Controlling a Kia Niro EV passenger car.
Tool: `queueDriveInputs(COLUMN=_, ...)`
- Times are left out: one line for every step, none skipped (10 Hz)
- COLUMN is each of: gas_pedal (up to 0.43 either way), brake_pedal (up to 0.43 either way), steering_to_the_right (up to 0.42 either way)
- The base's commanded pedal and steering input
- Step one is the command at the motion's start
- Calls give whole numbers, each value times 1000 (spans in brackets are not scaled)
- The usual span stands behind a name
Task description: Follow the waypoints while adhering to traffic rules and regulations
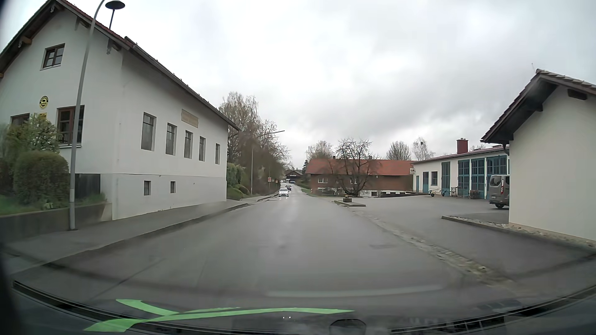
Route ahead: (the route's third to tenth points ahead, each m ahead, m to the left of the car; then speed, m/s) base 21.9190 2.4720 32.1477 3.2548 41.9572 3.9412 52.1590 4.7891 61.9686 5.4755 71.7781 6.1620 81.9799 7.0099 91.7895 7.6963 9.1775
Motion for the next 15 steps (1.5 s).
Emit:
queueDriveInputs(gas_pedal=87, brake_pedal=0, steering_to_the_right=-6)
queueDriveInputs(gas_pedal=98, brake_pedal=0, steering_to_the_right=-6)
queueDriveInputs(gas_pedal=110, brake_pedal=0, steering_to_the_right=-6)
queueDriveInputs(gas_pedal=130, brake_pedal=0, steering_to_the_right=-6)
queueDriveInputs(gas_pedal=138, brake_pedal=0, steering_to_the_right=-7)
queueDriveInputs(gas_pedal=138, brake_pedal=0, steering_to_the_right=-7)
queueDriveInputs(gas_pedal=138, brake_pedal=0, steering_to_the_right=-9)
queueDriveInputs(gas_pedal=138, brake_pedal=0, steering_to_the_right=-9)
queueDriveInputs(gas_pedal=138, brake_pedal=0, steering_to_the_right=-10)
queueDriveInputs(gas_pedal=138, brake_pedal=0, steering_to_the_right=-10)
queueDriveInputs(gas_pedal=138, brake_pedal=0, steering_to_the_right=-10)
queueDriveInputs(gas_pedal=130, brake_pedal=0, steering_to_the_right=-12)
queueDriveInputs(gas_pedal=118, brake_pedal=0, steering_to_the_right=-15)
queueDriveInputs(gas_pedal=118, brake_pedal=0, steering_to_the_right=-16)
queueDriveInputs(gas_pedal=118, brake_pedal=0, steering_to_the_right=-16)
